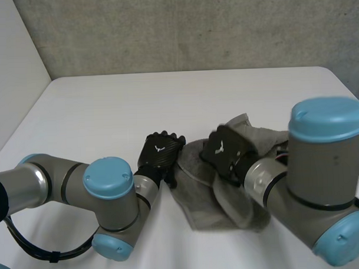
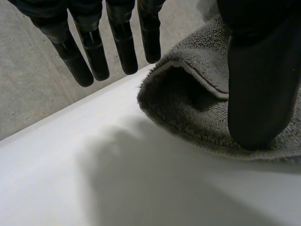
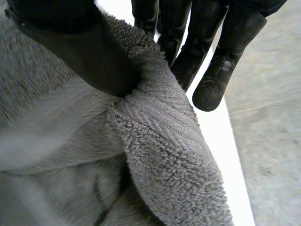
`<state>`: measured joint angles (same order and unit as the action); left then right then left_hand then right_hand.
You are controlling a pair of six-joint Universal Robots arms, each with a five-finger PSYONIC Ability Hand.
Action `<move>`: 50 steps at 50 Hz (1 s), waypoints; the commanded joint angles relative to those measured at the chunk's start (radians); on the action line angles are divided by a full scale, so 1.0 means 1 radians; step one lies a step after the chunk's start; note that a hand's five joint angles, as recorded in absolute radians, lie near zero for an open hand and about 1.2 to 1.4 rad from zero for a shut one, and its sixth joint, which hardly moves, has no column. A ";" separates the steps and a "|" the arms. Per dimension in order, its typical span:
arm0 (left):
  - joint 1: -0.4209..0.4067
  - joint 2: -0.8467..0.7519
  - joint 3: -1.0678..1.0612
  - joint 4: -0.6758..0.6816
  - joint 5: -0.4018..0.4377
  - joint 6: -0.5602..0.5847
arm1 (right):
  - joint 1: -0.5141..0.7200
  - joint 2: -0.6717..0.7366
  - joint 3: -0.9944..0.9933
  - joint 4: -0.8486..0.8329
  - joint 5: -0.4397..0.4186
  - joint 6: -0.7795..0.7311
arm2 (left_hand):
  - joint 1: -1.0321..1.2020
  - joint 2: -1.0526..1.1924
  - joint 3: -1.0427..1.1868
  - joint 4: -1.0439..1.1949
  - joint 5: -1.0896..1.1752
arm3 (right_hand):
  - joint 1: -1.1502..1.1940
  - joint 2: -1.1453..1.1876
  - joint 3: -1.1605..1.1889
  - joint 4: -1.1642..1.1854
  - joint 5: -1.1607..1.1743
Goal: Fold the towel.
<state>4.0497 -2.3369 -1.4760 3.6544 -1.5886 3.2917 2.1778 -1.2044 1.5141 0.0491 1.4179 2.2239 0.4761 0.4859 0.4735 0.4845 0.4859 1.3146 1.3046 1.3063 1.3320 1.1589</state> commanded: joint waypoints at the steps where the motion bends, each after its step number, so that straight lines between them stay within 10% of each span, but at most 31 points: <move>1: 0.000 -0.002 0.002 0.001 0.001 0.000 | -0.009 -0.156 -0.051 0.060 -0.019 0.193 | -0.037 -0.046 -0.034 -0.045 -0.221 | 0.082 0.092 0.090 0.064 0.063; 25: 0.002 0.002 -0.001 0.001 -0.005 -0.010 | -0.122 -0.480 -0.163 0.155 -0.195 0.664 | -0.019 -0.029 -0.016 -0.028 -0.203 | 0.082 0.092 0.090 0.064 0.063; 27: 0.000 0.007 -0.003 0.000 -0.005 -0.014 | -0.127 -0.480 -0.163 0.155 -0.194 0.671 | 0.101 0.092 0.104 0.093 -0.083 | 0.082 0.092 0.090 0.064 0.063; 29: 0.000 0.013 -0.010 0.000 -0.002 -0.033 | -0.131 -0.480 -0.164 0.153 -0.185 0.672 | 0.814 0.804 0.817 0.806 0.630 | 0.082 0.092 0.090 0.064 0.063; 40: 0.015 0.157 -0.017 -0.004 -0.007 -0.139 | -0.187 -0.415 -0.152 0.129 -0.180 0.711 | 0.920 0.910 0.923 0.912 0.736 | 0.082 0.092 0.090 0.064 0.063; 50: 0.175 0.330 0.153 -0.011 -0.014 0.047 | -0.315 -0.226 -0.235 -0.450 -0.137 0.752 | 0.920 0.910 0.923 0.912 0.736 | 0.082 0.092 0.090 0.064 0.063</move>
<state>4.1163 -2.0895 -1.4516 3.6508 -1.5992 3.1961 1.9252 -1.5239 1.3386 -0.0612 1.2506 2.9472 1.4445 1.4966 1.5336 1.5109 1.4672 1.3199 1.3060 1.3290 1.3387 1.1590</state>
